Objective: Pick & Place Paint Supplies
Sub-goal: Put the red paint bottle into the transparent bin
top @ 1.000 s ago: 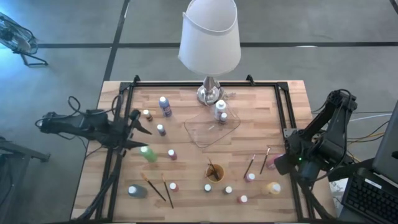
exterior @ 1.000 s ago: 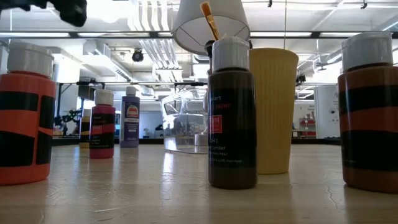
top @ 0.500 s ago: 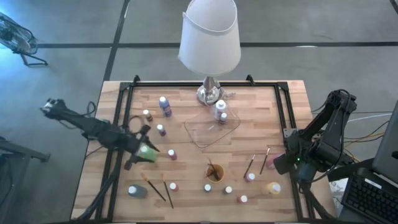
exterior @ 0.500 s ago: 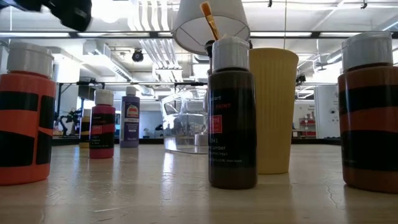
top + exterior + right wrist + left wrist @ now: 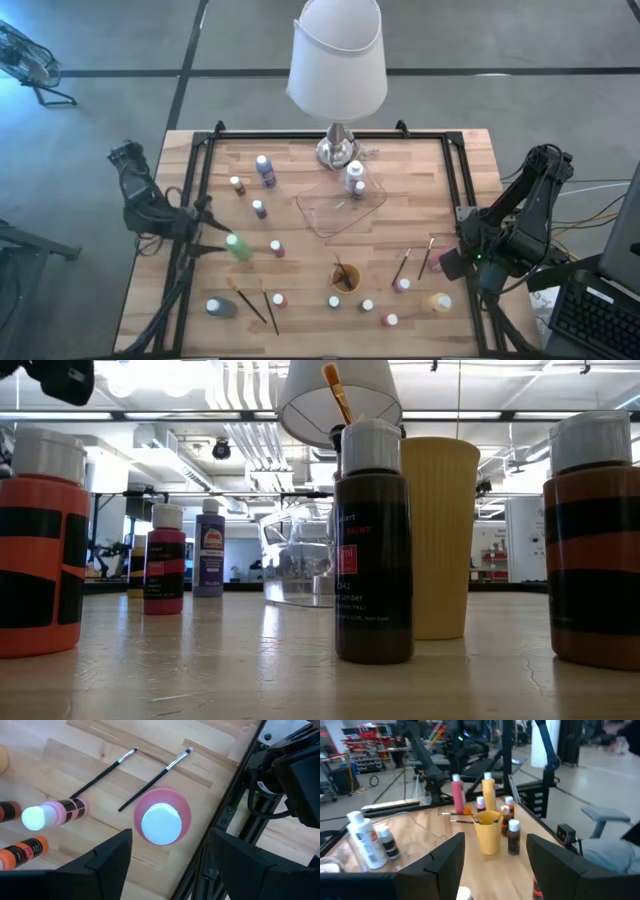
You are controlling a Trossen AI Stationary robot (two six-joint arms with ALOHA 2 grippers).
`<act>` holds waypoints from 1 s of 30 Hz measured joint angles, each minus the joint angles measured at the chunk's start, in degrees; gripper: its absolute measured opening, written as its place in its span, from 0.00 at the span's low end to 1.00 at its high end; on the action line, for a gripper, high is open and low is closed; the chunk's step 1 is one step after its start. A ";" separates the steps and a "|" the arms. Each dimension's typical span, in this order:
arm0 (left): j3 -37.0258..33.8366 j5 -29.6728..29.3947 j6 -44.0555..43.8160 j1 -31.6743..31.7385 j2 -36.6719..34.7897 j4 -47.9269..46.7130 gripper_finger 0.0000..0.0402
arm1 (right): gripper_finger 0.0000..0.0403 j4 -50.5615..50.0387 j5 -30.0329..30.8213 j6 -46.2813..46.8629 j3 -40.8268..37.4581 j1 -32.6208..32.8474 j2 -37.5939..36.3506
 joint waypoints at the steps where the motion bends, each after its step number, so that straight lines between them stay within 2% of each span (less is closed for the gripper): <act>1: -0.02 -1.22 -0.17 -0.12 -1.13 -0.97 0.54 | 0.65 0.07 0.00 -0.01 0.00 0.00 0.04; 11: -1.39 -3.54 -0.95 -0.21 -8.79 -3.66 0.54 | 0.66 0.07 0.01 -0.04 -1.57 0.00 0.03; 23: -1.60 -3.69 -1.02 -0.15 -8.88 -3.40 0.54 | 0.58 0.50 0.66 0.07 -1.95 0.00 0.03; 30: -2.34 -4.33 -1.14 -0.15 -8.88 -3.65 0.54 | 0.60 2.51 3.21 0.15 -3.37 -0.02 0.03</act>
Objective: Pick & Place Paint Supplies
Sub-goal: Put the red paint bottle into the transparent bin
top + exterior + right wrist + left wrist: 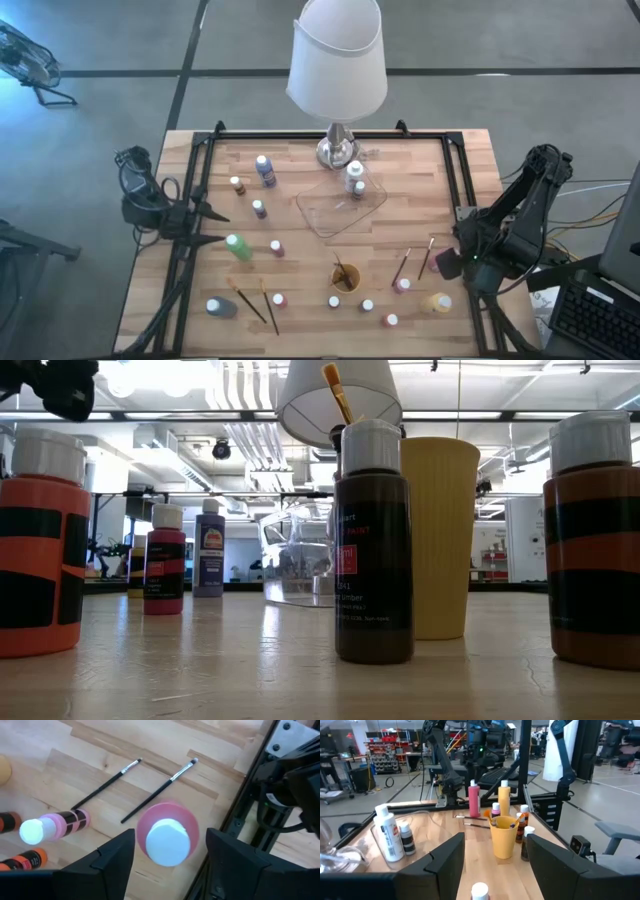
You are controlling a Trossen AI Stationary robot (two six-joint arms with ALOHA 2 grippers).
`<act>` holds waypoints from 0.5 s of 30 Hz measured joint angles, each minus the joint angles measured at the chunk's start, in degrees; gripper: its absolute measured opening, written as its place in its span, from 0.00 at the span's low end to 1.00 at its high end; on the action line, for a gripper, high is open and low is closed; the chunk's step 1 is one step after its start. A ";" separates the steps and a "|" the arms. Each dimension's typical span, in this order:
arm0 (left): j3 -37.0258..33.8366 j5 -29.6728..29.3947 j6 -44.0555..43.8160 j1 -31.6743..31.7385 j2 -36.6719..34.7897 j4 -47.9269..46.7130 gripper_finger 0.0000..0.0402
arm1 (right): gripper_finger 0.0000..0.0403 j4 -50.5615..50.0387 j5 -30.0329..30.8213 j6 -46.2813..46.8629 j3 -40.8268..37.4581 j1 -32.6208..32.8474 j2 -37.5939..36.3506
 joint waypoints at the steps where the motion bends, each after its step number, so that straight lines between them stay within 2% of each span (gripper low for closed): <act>1: -0.26 -0.88 -0.71 0.00 0.00 0.01 0.54 | 0.61 0.45 0.00 0.00 -0.26 0.00 0.00; 5: -1.22 -4.61 -1.35 0.02 -0.02 0.11 0.54 | 0.64 1.42 -0.02 -0.02 -1.27 0.00 0.00; 15: -1.83 -5.02 -1.39 0.02 -0.02 0.07 0.54 | 0.67 2.26 -0.15 -0.02 -3.50 0.00 -0.02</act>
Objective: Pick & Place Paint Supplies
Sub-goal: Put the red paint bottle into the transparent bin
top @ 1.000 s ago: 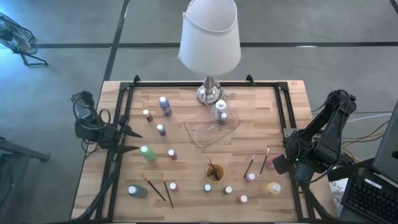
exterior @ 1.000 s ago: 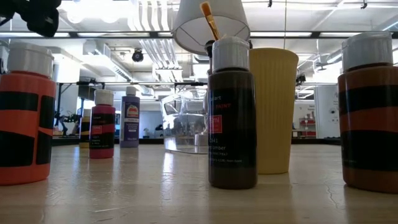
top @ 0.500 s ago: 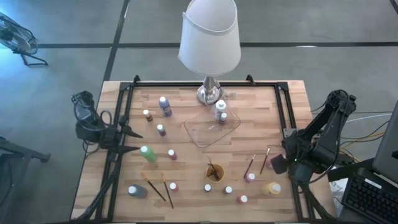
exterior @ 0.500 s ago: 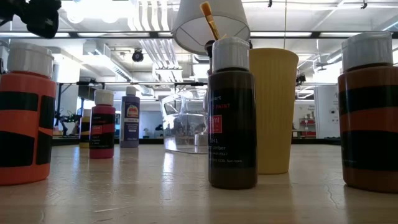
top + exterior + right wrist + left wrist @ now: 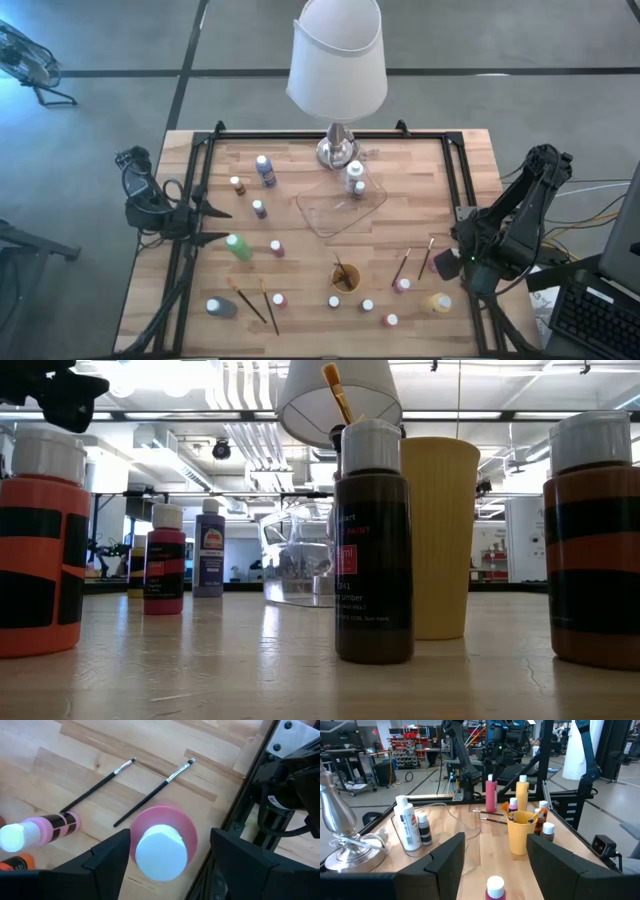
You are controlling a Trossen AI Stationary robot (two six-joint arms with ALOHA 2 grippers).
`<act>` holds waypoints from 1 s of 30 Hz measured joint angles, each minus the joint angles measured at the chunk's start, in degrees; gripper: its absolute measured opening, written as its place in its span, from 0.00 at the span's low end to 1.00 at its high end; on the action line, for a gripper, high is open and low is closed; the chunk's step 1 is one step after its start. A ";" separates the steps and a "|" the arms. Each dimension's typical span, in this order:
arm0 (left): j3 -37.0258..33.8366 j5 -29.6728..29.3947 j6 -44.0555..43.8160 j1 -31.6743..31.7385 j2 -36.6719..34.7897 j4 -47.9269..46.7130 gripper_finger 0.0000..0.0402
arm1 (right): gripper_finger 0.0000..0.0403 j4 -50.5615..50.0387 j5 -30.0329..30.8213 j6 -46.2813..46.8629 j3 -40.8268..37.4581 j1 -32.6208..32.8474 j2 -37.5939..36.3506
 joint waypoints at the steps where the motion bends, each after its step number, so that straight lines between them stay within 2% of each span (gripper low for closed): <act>1: 0.00 0.00 0.00 0.00 0.00 0.00 0.54 | 0.67 0.06 0.00 0.00 -0.17 0.00 0.00; 30: 0.00 -0.02 -0.04 0.00 0.00 0.00 0.54 | 0.35 1.10 -0.50 -1.79 0.85 0.02 -0.11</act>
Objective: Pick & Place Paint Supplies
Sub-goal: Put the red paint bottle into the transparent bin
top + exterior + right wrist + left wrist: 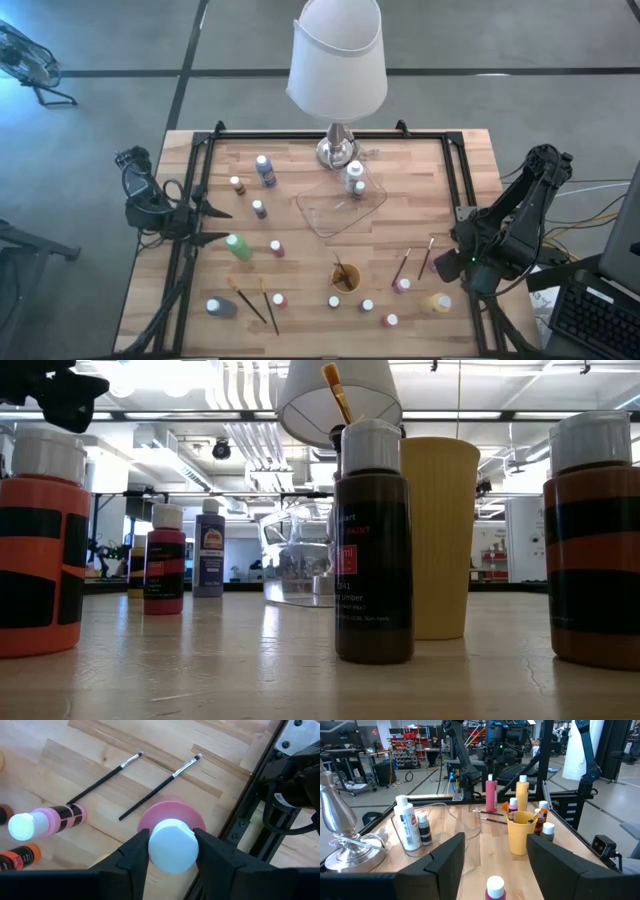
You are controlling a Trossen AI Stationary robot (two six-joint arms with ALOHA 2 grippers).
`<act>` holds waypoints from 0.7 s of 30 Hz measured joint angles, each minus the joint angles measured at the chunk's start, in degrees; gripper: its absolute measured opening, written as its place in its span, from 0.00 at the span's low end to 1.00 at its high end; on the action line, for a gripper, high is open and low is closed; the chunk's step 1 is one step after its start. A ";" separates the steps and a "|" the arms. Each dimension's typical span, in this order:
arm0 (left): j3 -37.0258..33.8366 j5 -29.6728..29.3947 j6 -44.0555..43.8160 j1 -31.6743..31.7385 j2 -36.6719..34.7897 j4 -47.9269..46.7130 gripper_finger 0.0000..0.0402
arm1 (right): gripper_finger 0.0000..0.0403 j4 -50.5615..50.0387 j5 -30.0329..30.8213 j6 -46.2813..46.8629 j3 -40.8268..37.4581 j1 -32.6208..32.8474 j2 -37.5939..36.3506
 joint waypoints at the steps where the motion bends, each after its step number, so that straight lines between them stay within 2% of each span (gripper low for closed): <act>1: 0.00 0.00 0.00 0.00 0.00 0.01 0.54 | 0.34 0.13 -0.02 -0.11 0.00 0.00 -0.02; 7: 0.00 0.00 0.00 0.00 0.00 0.02 0.54 | 0.30 0.42 -1.11 -1.05 0.13 -0.02 -0.02; 21: 0.00 -0.01 0.00 0.00 0.00 0.02 0.54 | 0.29 0.18 -0.70 -2.38 0.13 -0.02 -0.20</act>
